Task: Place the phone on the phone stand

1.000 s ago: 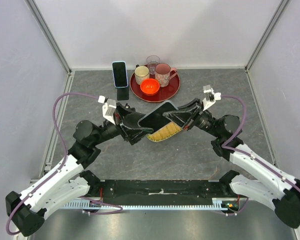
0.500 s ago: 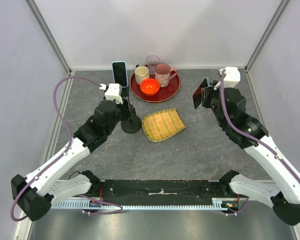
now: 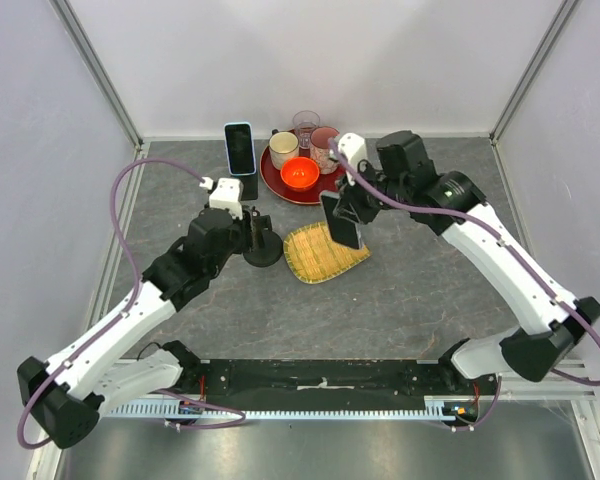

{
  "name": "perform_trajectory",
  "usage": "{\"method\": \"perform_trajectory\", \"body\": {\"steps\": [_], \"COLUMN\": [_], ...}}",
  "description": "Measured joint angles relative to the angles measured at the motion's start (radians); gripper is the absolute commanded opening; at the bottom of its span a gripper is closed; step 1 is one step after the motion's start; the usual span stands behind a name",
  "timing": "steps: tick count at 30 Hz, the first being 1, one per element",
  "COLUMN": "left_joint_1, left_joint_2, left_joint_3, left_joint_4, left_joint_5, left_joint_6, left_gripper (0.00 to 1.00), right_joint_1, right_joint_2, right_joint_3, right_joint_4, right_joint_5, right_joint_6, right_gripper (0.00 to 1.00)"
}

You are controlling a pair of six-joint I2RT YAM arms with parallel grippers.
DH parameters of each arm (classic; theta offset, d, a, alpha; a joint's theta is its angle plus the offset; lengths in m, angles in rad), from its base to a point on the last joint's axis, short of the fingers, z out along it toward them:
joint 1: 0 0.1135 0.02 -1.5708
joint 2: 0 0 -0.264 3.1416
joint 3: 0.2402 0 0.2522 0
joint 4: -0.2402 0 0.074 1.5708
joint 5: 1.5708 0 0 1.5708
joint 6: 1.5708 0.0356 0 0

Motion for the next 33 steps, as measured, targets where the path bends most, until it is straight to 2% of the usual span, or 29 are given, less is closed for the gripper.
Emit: {"method": "perform_trajectory", "body": {"steps": [2,7,12,17,21,33], "left_joint_1": [0.0,0.0,0.0,0.0,0.0,0.008], "left_joint_2": [-0.049,-0.108,-0.081,-0.061,-0.057,-0.006], "left_joint_3": [-0.011,-0.014,-0.02,-0.063,-0.088,-0.113], "left_joint_4": [-0.014,-0.021,-0.021,-0.01,0.0,0.082], "left_joint_5": [0.009,-0.011,-0.01,0.007,0.004,-0.04], "left_joint_6": [-0.008,-0.019,-0.022,-0.029,-0.038,-0.039], "left_gripper": [0.57,0.47,0.42,0.41,0.36,0.33], "right_joint_1": [0.002,0.002,0.016,0.02,0.02,0.026], "right_joint_2": [0.036,0.12,0.225,0.304,0.339,0.335], "right_joint_3": [0.009,0.048,0.163,0.272,0.307,0.143], "right_joint_4": [-0.032,-0.061,-0.031,0.006,0.065,0.279], "right_joint_5": [-0.116,-0.361,-0.473,-0.494,-0.496,-0.493], "right_joint_6": [-0.07,-0.189,-0.237,-0.257,-0.253,-0.173], "right_gripper": [0.0,0.0,0.0,0.0,0.0,0.0]}}
